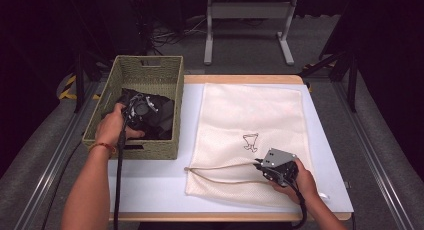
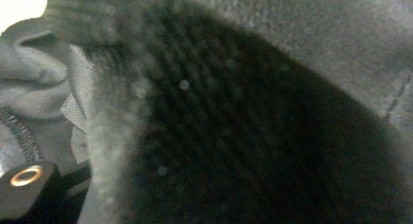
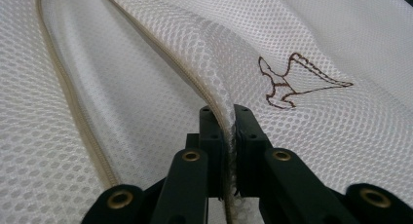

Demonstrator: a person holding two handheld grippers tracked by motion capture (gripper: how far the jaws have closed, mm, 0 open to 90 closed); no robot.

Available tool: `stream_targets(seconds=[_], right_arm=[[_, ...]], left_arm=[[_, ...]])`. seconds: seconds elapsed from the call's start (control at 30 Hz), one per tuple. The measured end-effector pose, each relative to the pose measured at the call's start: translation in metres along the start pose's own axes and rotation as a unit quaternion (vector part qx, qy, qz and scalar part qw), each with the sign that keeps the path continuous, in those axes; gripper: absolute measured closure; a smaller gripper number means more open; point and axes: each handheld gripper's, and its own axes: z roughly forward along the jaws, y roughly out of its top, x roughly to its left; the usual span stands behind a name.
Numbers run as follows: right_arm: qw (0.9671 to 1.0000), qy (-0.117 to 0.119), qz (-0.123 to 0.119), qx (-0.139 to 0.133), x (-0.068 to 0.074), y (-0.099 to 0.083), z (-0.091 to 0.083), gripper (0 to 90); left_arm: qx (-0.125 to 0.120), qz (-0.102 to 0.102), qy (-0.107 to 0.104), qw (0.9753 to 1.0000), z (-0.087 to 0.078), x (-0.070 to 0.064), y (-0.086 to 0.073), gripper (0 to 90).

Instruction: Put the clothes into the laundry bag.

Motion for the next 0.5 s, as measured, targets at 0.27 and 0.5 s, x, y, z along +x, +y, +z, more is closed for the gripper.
stream_targets(seconds=[0.27,0.5], right_arm=[[1.0000,-0.004,-0.001,-0.007,-0.001,0.001,-0.003,84.4],[0.9999,-0.006,0.002,-0.011,-0.001,0.001,-0.004,84.4]], left_arm=[[-0.095,-0.038,0.049,0.9935,-0.025,0.001,-0.012,53.3],[-0.155,-0.063,0.067,0.9835,-0.041,0.002,-0.025,54.2]])
